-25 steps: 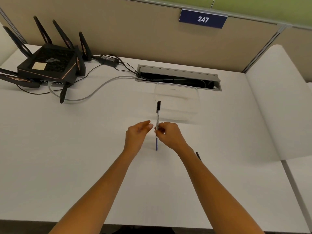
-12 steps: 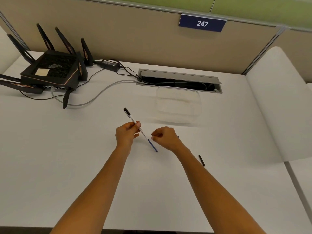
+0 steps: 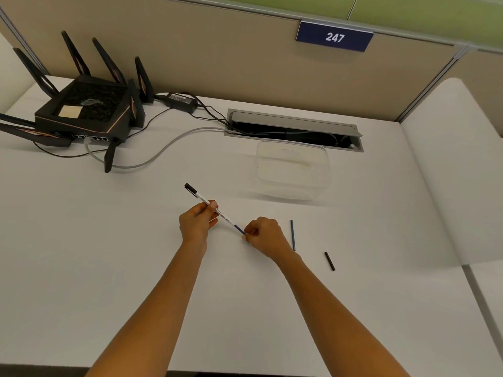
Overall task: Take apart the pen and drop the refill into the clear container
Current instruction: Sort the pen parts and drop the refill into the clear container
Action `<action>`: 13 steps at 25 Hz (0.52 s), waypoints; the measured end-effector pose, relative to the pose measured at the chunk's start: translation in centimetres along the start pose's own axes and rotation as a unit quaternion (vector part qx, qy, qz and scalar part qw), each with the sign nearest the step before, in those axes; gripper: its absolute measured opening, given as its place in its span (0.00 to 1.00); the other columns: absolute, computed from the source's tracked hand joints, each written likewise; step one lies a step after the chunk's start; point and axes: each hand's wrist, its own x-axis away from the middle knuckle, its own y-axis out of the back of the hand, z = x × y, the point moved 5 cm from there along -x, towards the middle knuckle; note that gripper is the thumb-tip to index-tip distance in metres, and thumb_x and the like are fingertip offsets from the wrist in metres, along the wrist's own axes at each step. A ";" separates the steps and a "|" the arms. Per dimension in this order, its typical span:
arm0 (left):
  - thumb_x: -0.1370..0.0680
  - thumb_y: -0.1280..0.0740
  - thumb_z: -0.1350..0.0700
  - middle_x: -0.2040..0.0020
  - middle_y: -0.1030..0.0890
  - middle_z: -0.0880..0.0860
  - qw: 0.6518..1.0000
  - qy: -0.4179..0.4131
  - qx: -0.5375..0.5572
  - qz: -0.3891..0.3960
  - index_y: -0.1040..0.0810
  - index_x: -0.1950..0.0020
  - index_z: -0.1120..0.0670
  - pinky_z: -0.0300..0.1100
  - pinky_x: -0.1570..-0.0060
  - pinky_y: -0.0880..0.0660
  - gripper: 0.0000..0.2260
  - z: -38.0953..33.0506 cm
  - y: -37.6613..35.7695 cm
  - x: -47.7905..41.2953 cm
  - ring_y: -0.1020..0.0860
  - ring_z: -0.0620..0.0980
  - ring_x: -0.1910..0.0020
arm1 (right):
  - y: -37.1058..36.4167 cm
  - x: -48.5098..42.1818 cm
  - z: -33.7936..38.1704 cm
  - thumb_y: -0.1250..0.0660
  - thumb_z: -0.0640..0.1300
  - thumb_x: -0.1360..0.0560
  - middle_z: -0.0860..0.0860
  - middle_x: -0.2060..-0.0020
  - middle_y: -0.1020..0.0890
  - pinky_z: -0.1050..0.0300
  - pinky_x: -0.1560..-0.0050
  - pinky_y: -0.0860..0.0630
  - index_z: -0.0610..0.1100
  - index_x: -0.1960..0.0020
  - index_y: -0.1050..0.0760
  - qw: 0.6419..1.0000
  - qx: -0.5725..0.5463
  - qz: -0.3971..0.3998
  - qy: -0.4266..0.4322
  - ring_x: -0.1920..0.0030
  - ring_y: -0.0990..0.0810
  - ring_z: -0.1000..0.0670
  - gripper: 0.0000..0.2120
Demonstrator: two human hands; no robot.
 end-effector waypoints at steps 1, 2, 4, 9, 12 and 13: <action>0.26 0.28 0.60 0.51 0.17 0.59 1.000 0.002 0.004 -0.002 0.19 0.44 0.64 0.47 0.50 0.20 0.13 0.0 0.2 -0.2 0.19 0.54 0.53 | 0.0 0.0 0.0 0.29 0.44 0.27 0.52 0.58 0.22 0.57 0.53 0.25 0.44 0.50 0.17 1.000 0.006 0.000 0.000 0.55 0.21 0.49 0.08; 0.26 0.28 0.60 0.51 0.17 0.59 1.000 0.003 0.008 -0.004 0.19 0.44 0.64 0.47 0.51 0.20 0.13 -0.1 0.5 -0.4 0.19 0.54 0.53 | -0.1 0.1 0.0 0.30 0.43 0.27 0.52 0.57 0.21 0.56 0.53 0.23 0.44 0.50 0.17 1.000 0.014 0.001 0.001 0.54 0.20 0.48 0.07; 0.26 0.28 0.60 0.52 0.17 0.58 1.000 0.003 0.015 -0.008 0.19 0.44 0.63 0.45 0.53 0.20 0.12 -0.2 1.1 -0.7 0.19 0.53 0.53 | -0.2 0.1 0.1 0.32 0.41 0.26 0.48 0.54 0.19 0.51 0.50 0.20 0.43 0.51 0.17 0.999 0.041 0.004 0.004 0.53 0.19 0.45 0.06; 0.25 0.28 0.59 0.53 0.18 0.57 0.999 0.011 0.036 -0.019 0.19 0.44 0.63 0.43 0.54 0.21 0.12 -0.2 2.4 -1.2 0.19 0.53 0.53 | -0.5 0.1 0.6 0.32 0.43 0.26 0.45 0.51 0.18 0.48 0.48 0.20 0.42 0.50 0.18 0.996 0.085 -0.002 0.015 0.51 0.19 0.43 0.07; 0.25 0.29 0.59 0.52 0.18 0.57 0.998 0.021 0.052 -0.021 0.19 0.44 0.63 0.43 0.54 0.21 0.12 0.0 2.9 -1.1 0.19 0.53 0.52 | -0.8 0.2 1.1 0.31 0.45 0.25 0.44 0.50 0.20 0.48 0.48 0.21 0.41 0.49 0.19 0.992 0.119 -0.001 0.028 0.51 0.20 0.43 0.09; 0.25 0.29 0.60 0.52 0.18 0.57 0.998 0.024 0.059 -0.020 0.19 0.44 0.63 0.43 0.54 0.22 0.12 0.1 3.0 -1.1 0.19 0.53 0.52 | -0.9 0.2 1.3 0.32 0.45 0.25 0.44 0.51 0.20 0.48 0.49 0.21 0.41 0.49 0.19 0.991 0.130 -0.004 0.030 0.52 0.20 0.42 0.09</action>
